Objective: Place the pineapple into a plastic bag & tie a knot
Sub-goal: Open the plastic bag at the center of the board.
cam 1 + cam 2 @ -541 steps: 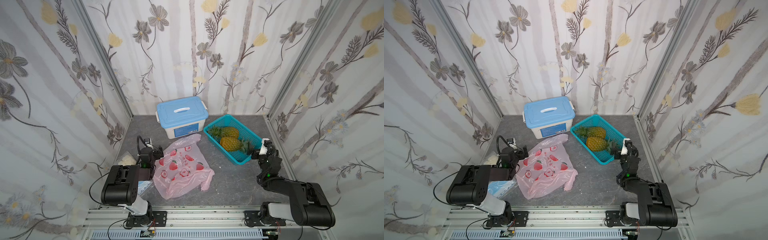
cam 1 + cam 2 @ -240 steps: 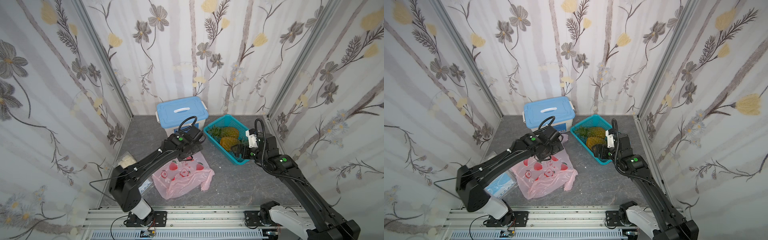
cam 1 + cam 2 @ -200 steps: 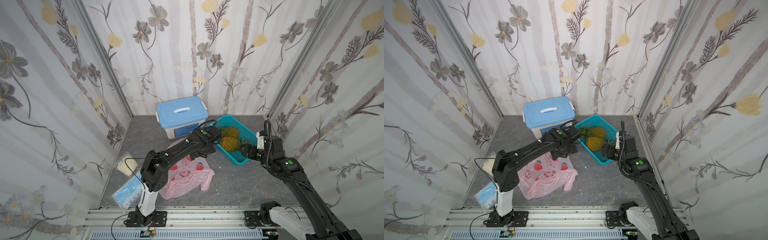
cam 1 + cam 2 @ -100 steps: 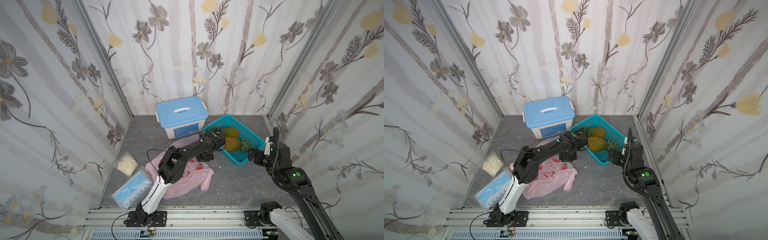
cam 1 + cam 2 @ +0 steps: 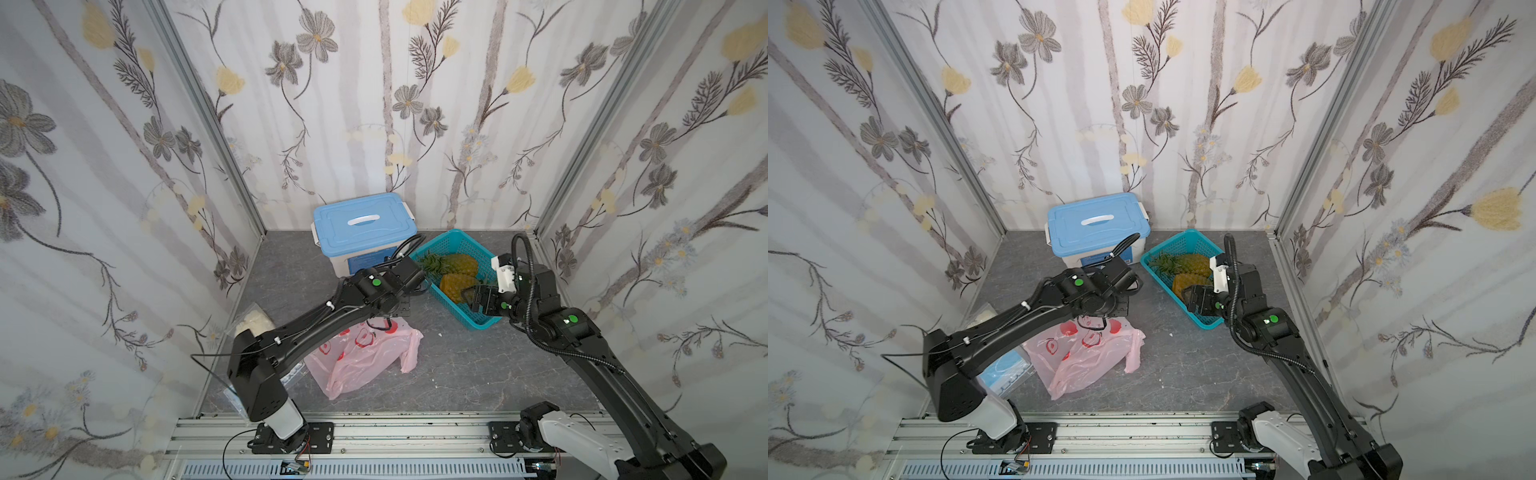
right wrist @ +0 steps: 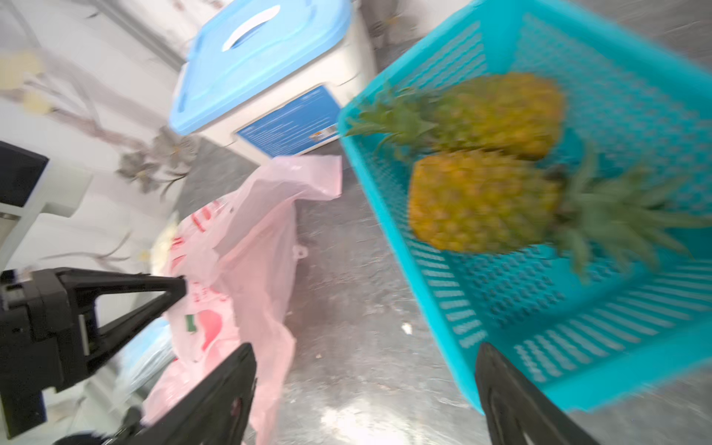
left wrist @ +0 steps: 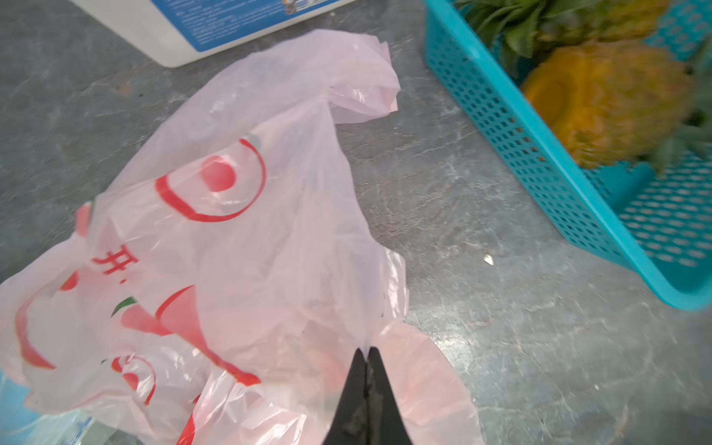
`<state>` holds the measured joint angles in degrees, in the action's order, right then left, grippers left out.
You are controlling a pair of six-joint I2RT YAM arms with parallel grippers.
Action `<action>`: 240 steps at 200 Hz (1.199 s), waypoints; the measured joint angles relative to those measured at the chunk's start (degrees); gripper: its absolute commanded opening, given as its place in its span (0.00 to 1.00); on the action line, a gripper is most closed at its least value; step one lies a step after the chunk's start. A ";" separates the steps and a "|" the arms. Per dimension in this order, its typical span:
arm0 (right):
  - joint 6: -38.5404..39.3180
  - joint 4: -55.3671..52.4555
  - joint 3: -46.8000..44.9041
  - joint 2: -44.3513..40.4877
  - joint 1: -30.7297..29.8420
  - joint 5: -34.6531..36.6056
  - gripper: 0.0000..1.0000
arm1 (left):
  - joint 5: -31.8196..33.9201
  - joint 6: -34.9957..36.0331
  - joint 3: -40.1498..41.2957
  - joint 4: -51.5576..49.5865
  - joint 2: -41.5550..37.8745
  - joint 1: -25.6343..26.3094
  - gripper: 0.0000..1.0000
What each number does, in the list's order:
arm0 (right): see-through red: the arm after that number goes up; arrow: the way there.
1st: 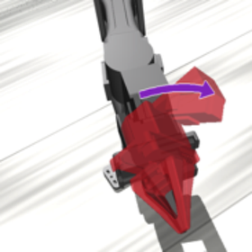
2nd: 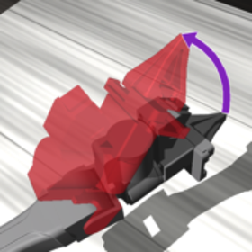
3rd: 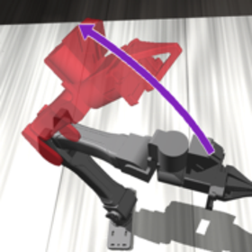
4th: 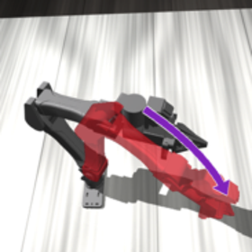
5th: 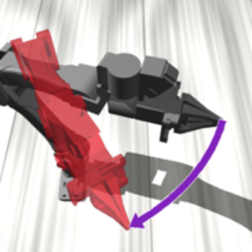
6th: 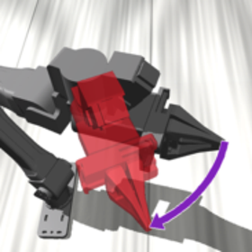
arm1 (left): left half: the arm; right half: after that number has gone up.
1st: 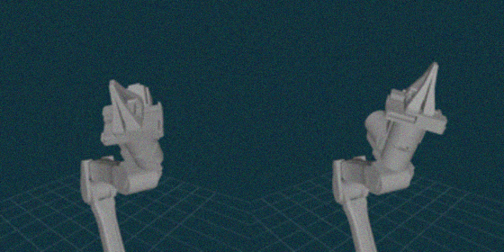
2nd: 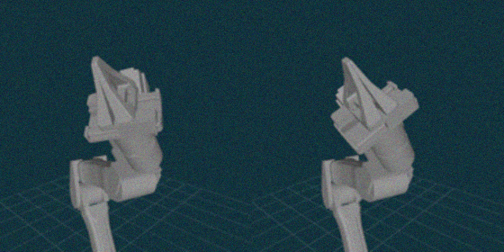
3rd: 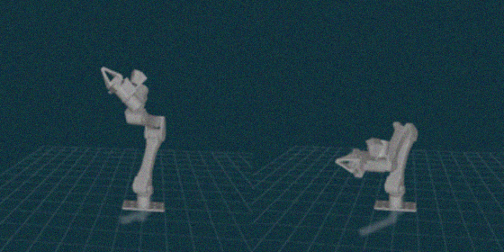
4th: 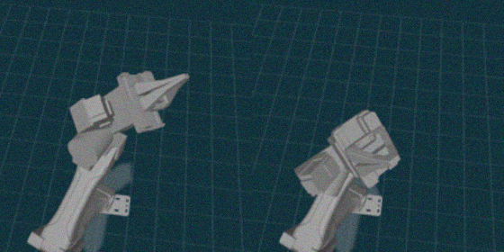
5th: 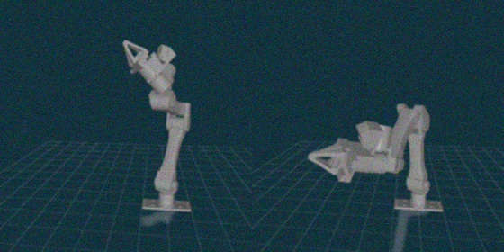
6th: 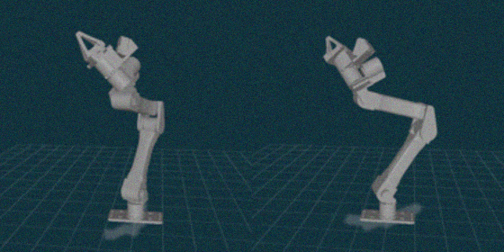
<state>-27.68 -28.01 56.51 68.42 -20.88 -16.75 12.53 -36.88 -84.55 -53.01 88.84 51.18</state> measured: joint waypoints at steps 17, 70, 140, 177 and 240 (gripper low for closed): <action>-3.56 4.87 0.22 4.98 -3.45 -6.10 0.93 | -2.51 4.24 9.18 7.43 -8.63 -0.02 0.00; -13.20 21.81 -2.29 17.88 -12.00 -15.13 0.94 | -3.13 11.06 23.10 22.05 -26.62 -0.07 0.00; -22.80 39.45 1.07 35.17 -19.12 -17.03 0.61 | -6.32 13.53 27.85 29.46 -36.04 -0.13 0.00; -23.98 40.61 0.87 35.71 -18.93 -11.63 0.10 | -4.87 13.64 28.65 28.68 -41.90 -0.13 0.00; -17.35 33.44 7.02 30.10 -18.73 -4.96 0.00 | 2.21 3.65 26.75 8.20 -47.56 -0.13 0.18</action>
<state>-45.04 5.43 63.53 98.52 -39.62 -21.71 14.74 -33.23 -57.80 -44.82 41.28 51.05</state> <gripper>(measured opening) 0.049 0.069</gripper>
